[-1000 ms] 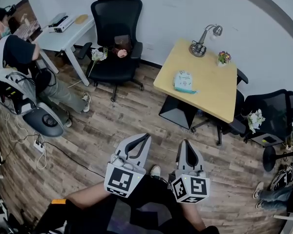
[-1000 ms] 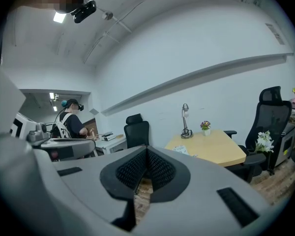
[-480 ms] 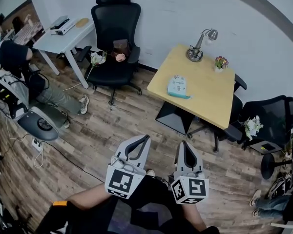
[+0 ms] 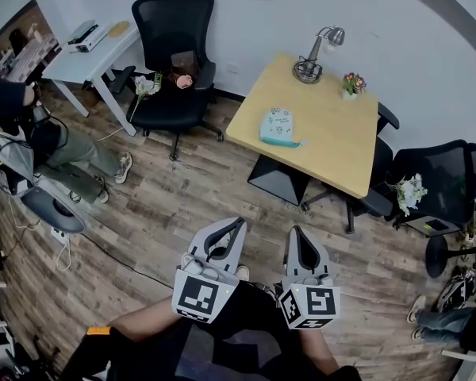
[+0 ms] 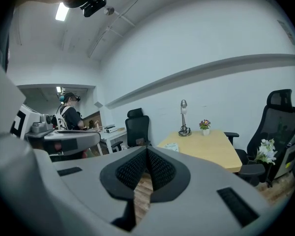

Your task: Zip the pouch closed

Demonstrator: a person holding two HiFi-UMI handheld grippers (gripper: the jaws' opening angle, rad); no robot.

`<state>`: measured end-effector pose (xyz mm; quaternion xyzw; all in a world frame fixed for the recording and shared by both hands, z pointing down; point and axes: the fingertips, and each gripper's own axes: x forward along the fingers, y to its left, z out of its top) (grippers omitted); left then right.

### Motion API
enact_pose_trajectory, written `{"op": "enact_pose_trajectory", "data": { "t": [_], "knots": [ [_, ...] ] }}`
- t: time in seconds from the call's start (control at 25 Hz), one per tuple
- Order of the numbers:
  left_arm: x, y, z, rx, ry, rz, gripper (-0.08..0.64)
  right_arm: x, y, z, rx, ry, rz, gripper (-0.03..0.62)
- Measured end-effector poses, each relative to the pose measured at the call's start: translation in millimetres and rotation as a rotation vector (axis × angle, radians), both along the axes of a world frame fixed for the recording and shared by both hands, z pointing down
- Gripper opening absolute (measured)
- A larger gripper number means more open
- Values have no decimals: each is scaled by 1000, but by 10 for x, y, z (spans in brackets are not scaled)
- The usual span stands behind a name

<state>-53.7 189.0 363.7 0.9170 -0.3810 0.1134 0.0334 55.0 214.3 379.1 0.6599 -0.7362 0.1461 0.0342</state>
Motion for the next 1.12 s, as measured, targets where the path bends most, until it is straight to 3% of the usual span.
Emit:
{"op": "enact_pose_trajectory", "data": {
  "t": [0.44,0.8,1.12],
  "knots": [
    [462,-875,221,-59,22,79,11,316,-885,205,-92,95,0,15],
    [589,-1634,506,-141,49,113,11,556,-1685,457,-192,214,23,17],
    [862,-2262,285,-90,89,215,11,674,-2188,260,-214,314,42,17]
  ]
}}
